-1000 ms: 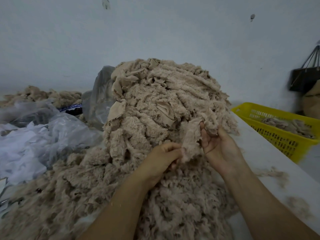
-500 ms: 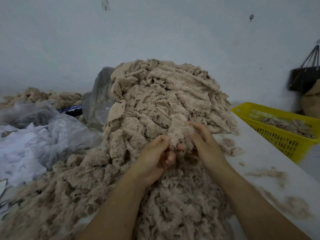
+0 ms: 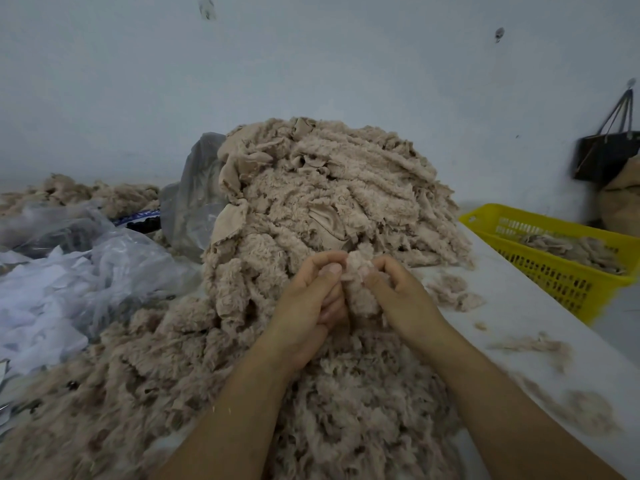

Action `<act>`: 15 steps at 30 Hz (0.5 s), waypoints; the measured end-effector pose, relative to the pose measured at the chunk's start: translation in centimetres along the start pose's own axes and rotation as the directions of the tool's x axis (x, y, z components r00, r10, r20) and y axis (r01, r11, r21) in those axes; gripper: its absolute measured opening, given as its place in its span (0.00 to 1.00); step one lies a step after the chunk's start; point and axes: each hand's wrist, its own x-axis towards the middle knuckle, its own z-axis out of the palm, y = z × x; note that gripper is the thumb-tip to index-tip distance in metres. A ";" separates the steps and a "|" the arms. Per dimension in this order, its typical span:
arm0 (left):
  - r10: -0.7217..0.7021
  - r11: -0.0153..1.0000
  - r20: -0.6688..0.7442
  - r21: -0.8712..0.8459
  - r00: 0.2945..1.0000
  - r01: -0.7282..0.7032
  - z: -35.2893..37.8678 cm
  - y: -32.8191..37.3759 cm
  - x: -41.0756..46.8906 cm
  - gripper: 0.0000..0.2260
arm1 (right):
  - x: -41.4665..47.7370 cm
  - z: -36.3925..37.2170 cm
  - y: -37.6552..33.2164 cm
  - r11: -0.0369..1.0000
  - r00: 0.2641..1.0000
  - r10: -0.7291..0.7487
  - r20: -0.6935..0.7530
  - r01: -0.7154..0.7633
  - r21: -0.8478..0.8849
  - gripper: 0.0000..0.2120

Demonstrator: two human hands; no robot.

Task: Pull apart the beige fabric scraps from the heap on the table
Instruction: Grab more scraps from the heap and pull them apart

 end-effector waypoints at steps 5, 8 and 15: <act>0.056 0.957 -0.070 -0.281 0.996 -0.074 -1.3 1.3 0.1 0.07 | 0.6 -2.3 0.5 0.919 0.955 0.220 -0.200 -0.134 0.371 0.14; 0.038 0.957 -0.056 -0.285 0.998 -0.052 -1.2 1.2 -0.1 0.08 | 0.8 -3.0 1.1 0.877 0.919 0.318 -0.233 -0.192 0.442 0.12; 0.026 0.794 -0.187 -0.593 0.982 -0.134 -2.2 2.0 -0.1 0.10 | 1.6 -3.3 1.2 0.832 0.821 0.411 -0.396 -0.160 0.531 0.10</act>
